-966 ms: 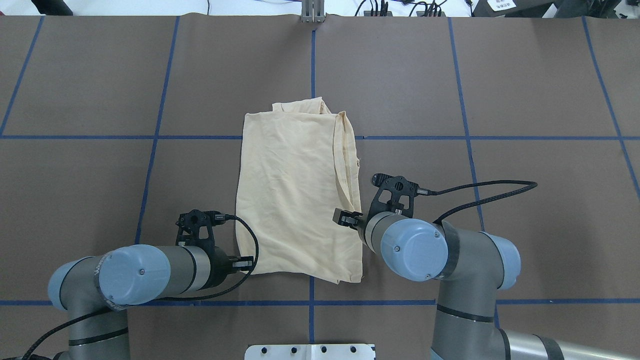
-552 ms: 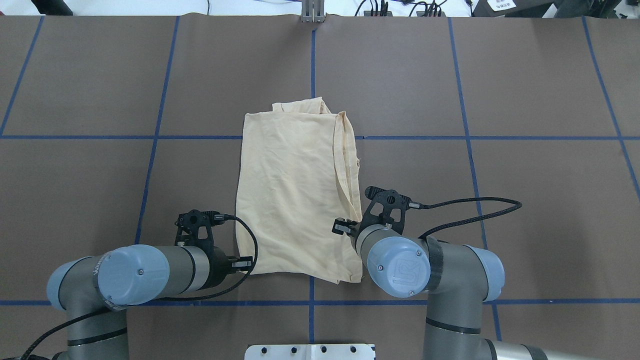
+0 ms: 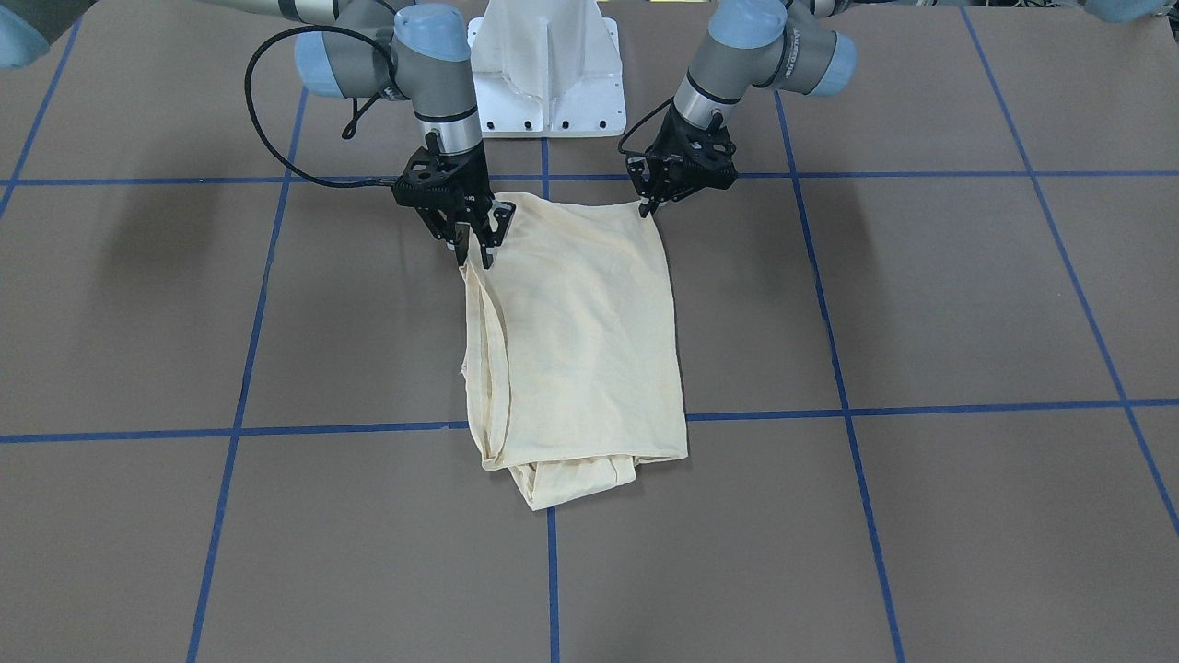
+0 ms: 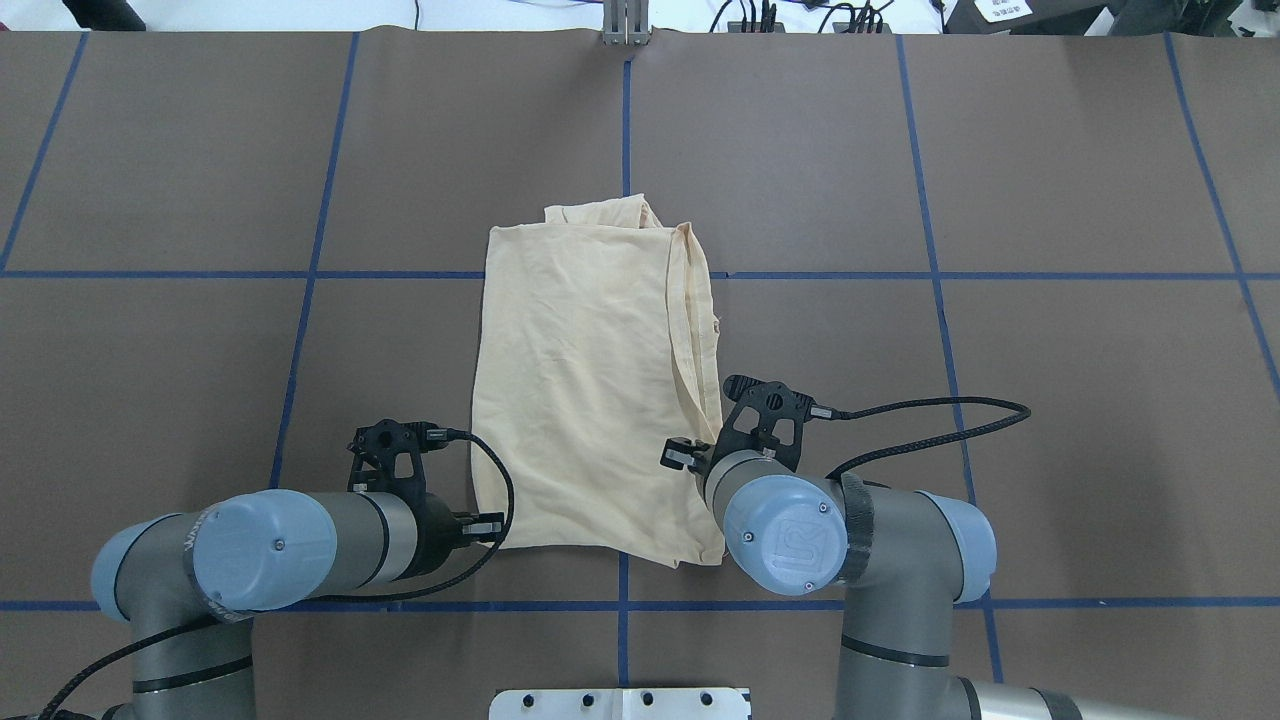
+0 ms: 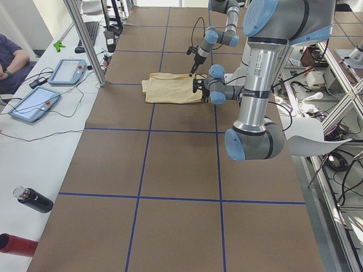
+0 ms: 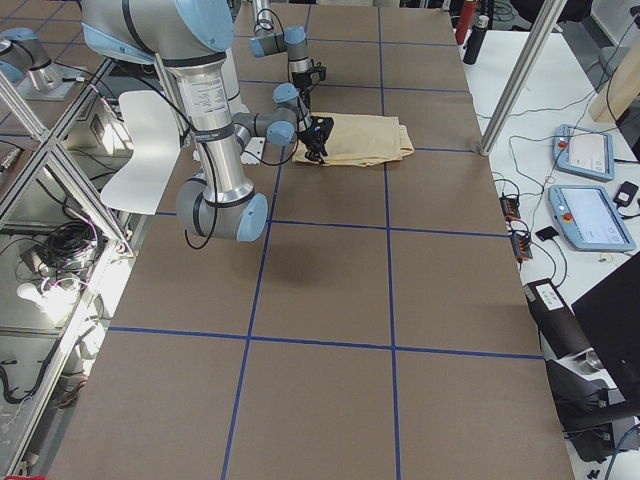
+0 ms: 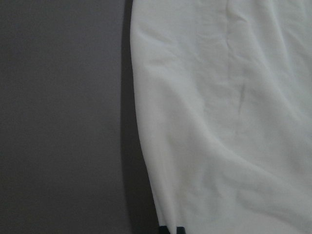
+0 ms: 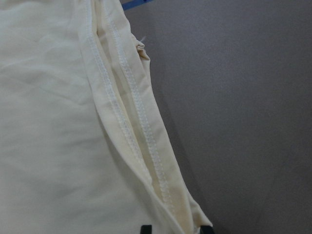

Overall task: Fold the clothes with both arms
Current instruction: 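Lower both grippers onto the shirt's long edge nearest the right gripper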

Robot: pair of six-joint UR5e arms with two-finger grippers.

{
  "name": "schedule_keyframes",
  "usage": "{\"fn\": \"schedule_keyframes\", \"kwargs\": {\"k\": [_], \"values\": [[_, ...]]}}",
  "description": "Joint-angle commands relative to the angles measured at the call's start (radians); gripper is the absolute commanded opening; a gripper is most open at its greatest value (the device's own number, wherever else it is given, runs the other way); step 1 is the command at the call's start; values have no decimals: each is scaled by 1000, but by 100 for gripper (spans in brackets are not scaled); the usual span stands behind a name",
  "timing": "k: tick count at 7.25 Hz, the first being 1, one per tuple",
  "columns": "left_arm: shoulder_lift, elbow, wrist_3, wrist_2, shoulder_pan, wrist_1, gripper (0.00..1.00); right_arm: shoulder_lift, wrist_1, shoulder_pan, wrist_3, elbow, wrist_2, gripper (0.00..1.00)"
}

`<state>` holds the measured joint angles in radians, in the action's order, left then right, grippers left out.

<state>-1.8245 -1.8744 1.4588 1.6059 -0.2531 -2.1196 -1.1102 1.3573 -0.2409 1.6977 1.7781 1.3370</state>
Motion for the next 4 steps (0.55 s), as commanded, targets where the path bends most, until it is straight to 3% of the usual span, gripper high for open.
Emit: {"fn": "schedule_keyframes", "kwargs": {"k": [1,4], "values": [[1,-2,0,0,0,0,0,3,0,6,16,-2,-2,0],[2,-31,0,3,0,1,0,-13,0,25,10,35,-47,0]]}}
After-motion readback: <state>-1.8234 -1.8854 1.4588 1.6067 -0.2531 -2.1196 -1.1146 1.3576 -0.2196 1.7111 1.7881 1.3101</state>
